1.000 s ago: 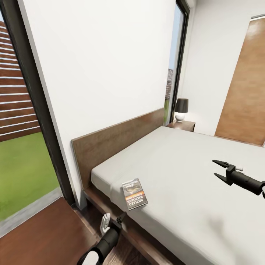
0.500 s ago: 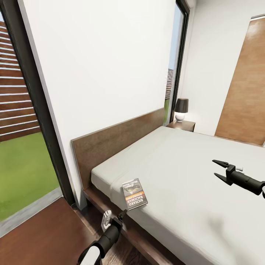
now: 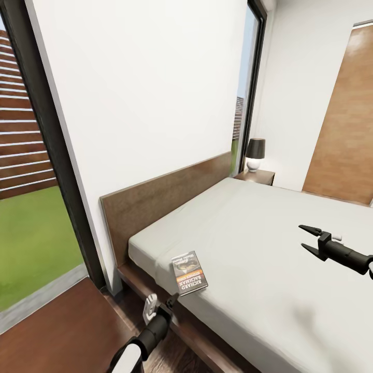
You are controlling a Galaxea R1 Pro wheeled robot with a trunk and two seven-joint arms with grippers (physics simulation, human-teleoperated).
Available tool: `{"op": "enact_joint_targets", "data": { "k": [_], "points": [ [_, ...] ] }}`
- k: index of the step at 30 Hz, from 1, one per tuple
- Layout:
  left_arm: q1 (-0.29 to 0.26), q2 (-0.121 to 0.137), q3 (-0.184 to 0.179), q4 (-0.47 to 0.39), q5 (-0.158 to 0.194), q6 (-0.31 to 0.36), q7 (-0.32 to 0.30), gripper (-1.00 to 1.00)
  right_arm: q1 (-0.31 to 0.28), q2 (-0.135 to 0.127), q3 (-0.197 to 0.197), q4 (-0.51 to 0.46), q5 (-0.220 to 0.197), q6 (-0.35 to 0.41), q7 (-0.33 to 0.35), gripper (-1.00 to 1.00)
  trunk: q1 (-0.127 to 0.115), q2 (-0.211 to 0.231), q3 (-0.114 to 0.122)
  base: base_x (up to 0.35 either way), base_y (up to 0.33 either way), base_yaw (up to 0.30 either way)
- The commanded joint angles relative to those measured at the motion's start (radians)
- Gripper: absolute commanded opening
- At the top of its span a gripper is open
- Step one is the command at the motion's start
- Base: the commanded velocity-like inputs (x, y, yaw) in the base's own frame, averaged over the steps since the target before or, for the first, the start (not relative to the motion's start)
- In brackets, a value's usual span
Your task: In the bedroom, move the book from the bed onto either nightstand, and place the two sandals side by side next to the bed.
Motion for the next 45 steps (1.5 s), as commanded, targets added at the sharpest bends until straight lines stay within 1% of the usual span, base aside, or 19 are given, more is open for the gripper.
{"op": "enact_joint_targets", "data": {
  "k": [1,13,26,31,33,36,45],
  "points": [
    [-0.002,0.000,0.000,0.001,0.010,0.007,-0.001,1.00,-0.001,0.001,-0.004,0.000,0.004,0.005,0.004,1.00,0.000,0.000,-0.001,0.000,0.000,0.000],
    [-0.044,0.000,0.000,0.051,0.010,0.003,-0.002,1.00,-0.001,0.001,-0.004,-0.001,0.004,0.004,0.004,1.00,0.000,0.000,-0.001,0.000,0.000,0.000],
    [-0.067,0.000,-0.001,0.071,0.008,-0.001,-0.002,1.00,-0.001,0.001,-0.002,-0.002,0.004,0.004,0.004,1.00,0.000,0.000,-0.001,0.000,0.000,0.000],
    [-0.085,0.000,0.000,0.101,0.008,-0.015,-0.001,1.00,-0.001,0.001,-0.002,-0.002,0.004,0.004,0.004,1.00,0.000,0.000,-0.001,0.000,0.000,0.000],
    [-0.106,0.000,0.000,0.131,0.009,-0.030,-0.001,1.00,-0.001,0.001,-0.002,-0.002,0.004,0.004,0.004,1.00,0.000,0.000,-0.001,0.000,0.000,0.000],
    [-0.119,0.000,0.000,0.156,0.010,-0.037,-0.001,1.00,-0.001,0.001,-0.002,-0.003,0.004,0.003,0.004,1.00,0.000,0.000,-0.001,0.000,0.000,0.000],
    [-0.131,0.000,-0.001,0.174,0.009,-0.044,-0.001,1.00,-0.001,0.002,-0.001,-0.003,0.004,0.003,0.004,1.00,0.000,0.000,-0.001,0.000,0.000,0.000]
  ]
}}
